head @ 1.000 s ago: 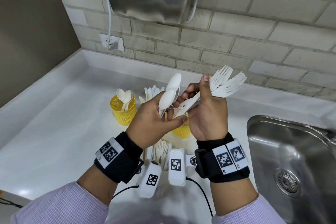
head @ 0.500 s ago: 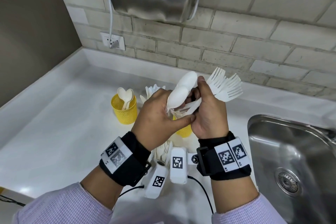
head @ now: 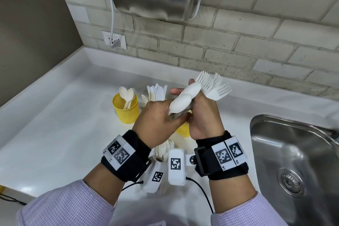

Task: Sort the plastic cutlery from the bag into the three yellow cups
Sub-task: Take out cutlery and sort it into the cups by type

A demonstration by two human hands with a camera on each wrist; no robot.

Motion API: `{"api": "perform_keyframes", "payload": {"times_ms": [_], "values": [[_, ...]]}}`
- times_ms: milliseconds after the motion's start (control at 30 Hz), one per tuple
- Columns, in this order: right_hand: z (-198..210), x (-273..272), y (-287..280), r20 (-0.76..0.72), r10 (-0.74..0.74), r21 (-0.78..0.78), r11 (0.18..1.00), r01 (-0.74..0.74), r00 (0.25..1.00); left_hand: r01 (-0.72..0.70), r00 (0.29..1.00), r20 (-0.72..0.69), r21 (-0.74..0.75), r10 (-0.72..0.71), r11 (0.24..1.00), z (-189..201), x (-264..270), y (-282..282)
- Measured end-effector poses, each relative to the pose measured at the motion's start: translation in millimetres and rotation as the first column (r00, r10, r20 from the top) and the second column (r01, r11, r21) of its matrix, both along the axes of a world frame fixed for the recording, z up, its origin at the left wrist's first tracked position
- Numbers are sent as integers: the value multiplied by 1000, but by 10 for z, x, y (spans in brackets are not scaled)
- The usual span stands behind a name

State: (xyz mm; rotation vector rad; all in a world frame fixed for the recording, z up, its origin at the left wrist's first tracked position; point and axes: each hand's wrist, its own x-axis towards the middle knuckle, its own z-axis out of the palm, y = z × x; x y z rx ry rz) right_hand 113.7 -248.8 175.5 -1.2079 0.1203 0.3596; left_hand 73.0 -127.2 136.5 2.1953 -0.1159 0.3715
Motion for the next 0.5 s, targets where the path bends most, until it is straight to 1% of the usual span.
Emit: {"api": "perform_keyframes", "payload": {"times_ms": [67,133,200,267,333,367,433,500], "values": [[-17,12,1,5,3,-9,1000,-3,1000,33,996,-75,-48,-37,998,18,2,31],[-22,23,-11,11,-21,27,999,20,1000,91,983,-147,-152,-114,984,44,-15,58],[-15,41,-20,13,-80,134,988,77,997,121,967,-199,-202,-161,972,51,-34,84],[7,67,-44,40,-197,286,942,178,980,153,949,-244,-201,-201,968,51,-55,106],[10,120,-91,105,-291,350,906,239,951,179,934,-276,-187,-226,966,37,-60,126],[14,145,-112,165,-302,343,910,233,939,186,930,-285,-184,-233,965,28,-60,135],[7,171,-129,279,-282,256,943,212,918,192,926,-288,-198,-244,961,26,-58,142],[-30,190,-116,322,-292,167,954,250,900,198,926,-280,-216,-255,956,28,-53,121]]}}
